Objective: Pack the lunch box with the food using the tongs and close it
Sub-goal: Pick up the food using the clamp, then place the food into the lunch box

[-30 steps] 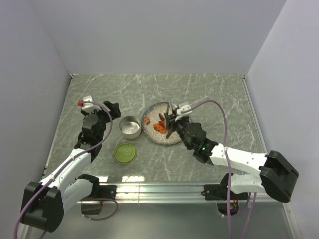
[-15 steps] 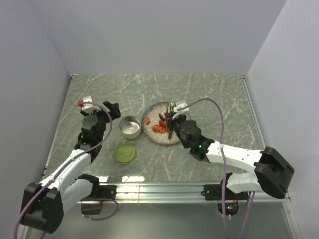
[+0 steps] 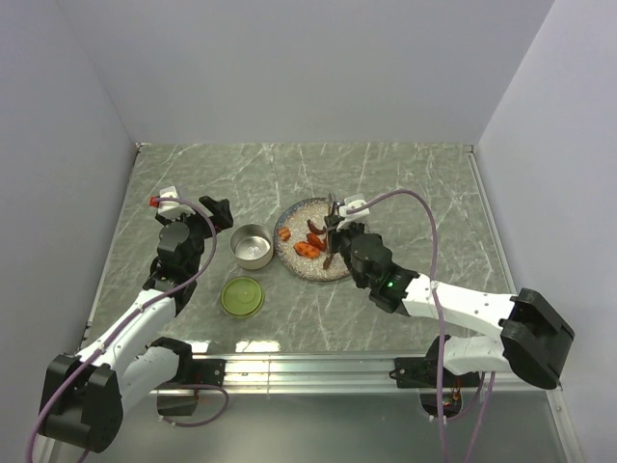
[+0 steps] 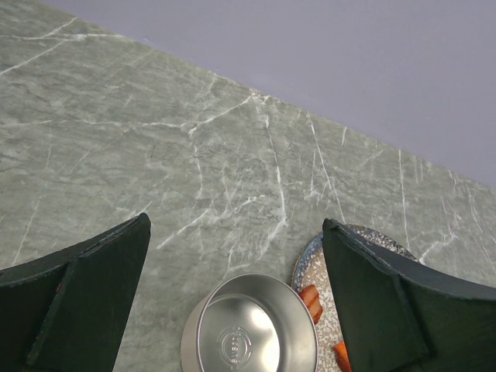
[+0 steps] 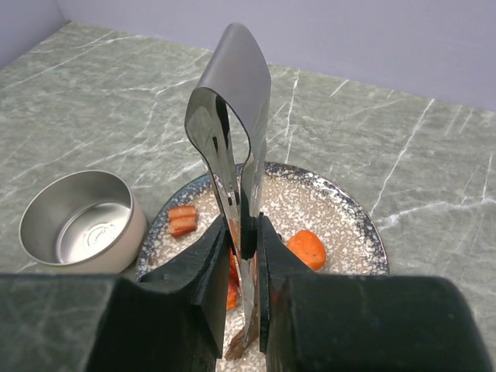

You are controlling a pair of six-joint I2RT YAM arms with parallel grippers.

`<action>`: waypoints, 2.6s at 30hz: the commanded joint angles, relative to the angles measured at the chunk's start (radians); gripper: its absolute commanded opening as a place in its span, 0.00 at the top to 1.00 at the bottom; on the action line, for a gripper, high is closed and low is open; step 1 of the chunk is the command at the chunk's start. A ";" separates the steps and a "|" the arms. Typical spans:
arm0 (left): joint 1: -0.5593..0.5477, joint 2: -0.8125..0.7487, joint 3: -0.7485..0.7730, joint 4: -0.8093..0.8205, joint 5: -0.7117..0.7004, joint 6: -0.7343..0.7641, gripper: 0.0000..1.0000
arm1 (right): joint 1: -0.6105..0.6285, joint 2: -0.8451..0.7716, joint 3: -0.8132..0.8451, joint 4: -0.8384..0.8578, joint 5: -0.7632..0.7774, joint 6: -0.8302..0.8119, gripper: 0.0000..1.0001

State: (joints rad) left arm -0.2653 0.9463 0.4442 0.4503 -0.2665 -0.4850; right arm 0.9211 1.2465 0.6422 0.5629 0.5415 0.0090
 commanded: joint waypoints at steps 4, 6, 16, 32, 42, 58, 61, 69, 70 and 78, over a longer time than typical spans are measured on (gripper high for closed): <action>-0.002 -0.017 -0.006 0.034 0.003 -0.006 0.01 | 0.031 -0.067 0.079 -0.014 0.014 -0.043 0.93; -0.002 -0.017 -0.006 0.034 0.003 -0.006 0.01 | 0.039 -0.064 0.096 -0.015 0.015 -0.053 0.94; -0.002 -0.015 -0.005 0.034 0.004 -0.006 0.01 | 0.088 0.002 0.215 -0.008 -0.018 -0.119 0.94; -0.002 -0.024 -0.010 0.028 -0.019 -0.007 0.01 | 0.145 0.255 0.447 0.098 -0.225 -0.116 0.94; -0.002 -0.032 -0.016 0.027 -0.027 -0.009 0.01 | 0.168 0.353 0.522 0.118 -0.232 -0.136 0.95; -0.002 -0.027 -0.013 0.025 -0.025 -0.010 0.01 | 0.168 0.415 0.567 0.135 -0.225 -0.159 0.56; -0.002 -0.027 -0.013 0.025 -0.025 -0.010 0.01 | 0.168 0.409 0.554 0.143 -0.222 -0.161 0.55; -0.002 -0.024 -0.013 0.027 -0.027 -0.009 0.01 | 0.168 0.311 0.417 0.253 -0.078 -0.199 0.55; -0.002 -0.024 -0.013 0.025 -0.028 -0.009 0.01 | 0.168 0.277 0.401 0.268 -0.057 -0.213 0.55; 0.000 -0.021 -0.015 0.030 -0.023 -0.012 0.01 | 0.160 0.151 0.231 0.324 0.216 -0.285 0.55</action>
State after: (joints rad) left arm -0.2649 0.9310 0.4297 0.4438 -0.2859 -0.4915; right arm 1.0821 1.4498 0.9169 0.7853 0.5976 -0.2310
